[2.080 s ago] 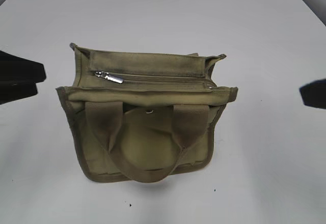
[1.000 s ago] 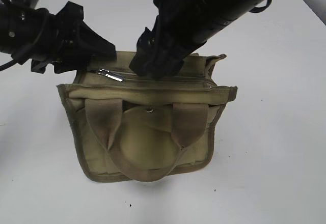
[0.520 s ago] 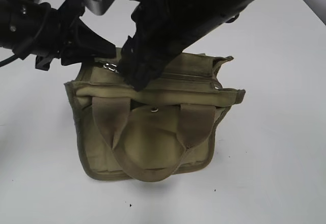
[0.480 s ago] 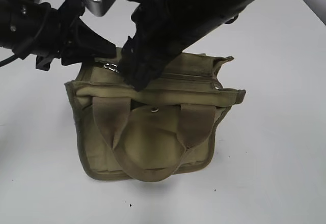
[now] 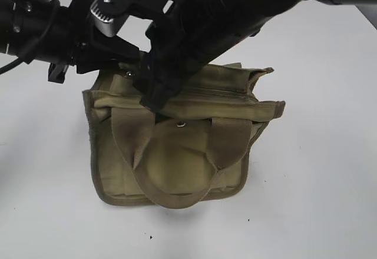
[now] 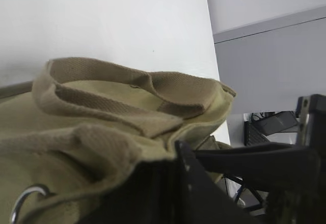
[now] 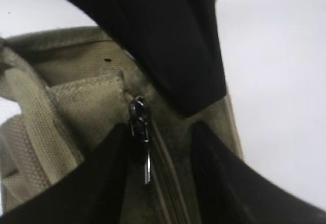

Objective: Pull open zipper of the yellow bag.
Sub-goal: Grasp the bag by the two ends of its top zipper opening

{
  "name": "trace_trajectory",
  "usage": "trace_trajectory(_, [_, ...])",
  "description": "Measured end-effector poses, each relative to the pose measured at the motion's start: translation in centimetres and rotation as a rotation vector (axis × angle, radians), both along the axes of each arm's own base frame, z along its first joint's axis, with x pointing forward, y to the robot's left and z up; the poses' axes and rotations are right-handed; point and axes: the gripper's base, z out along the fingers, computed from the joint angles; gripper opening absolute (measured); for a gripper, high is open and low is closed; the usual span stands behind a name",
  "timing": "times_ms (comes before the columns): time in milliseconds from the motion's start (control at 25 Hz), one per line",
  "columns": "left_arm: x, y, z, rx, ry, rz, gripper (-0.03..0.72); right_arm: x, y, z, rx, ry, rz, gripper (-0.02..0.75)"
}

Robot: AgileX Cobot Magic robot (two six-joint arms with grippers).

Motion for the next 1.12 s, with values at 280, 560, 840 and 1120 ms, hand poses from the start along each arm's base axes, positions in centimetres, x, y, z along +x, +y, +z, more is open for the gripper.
trace_trajectory(280, [0.1, 0.0, -0.1, -0.022, 0.016, 0.008, 0.022, 0.4, 0.3, -0.6, -0.011, -0.015, 0.003, 0.172])
trace_trajectory(560, [0.3, 0.0, 0.0, -0.034, 0.021, 0.018, 0.022, 0.5, 0.3, -0.9, -0.023, -0.011, 0.007, 0.002])
trace_trajectory(840, [0.1, -0.1, 0.0, -0.044, 0.029, 0.003, 0.022, -0.1, -0.2, -0.3, -0.056, 0.016, 0.02, 0.002])
trace_trajectory(1120, [-0.2, -0.3, 0.1, -0.052, 0.035, -0.019, 0.022, -0.5, -2.6, 0.7, -0.12, 0.107, -0.033, 0.002])
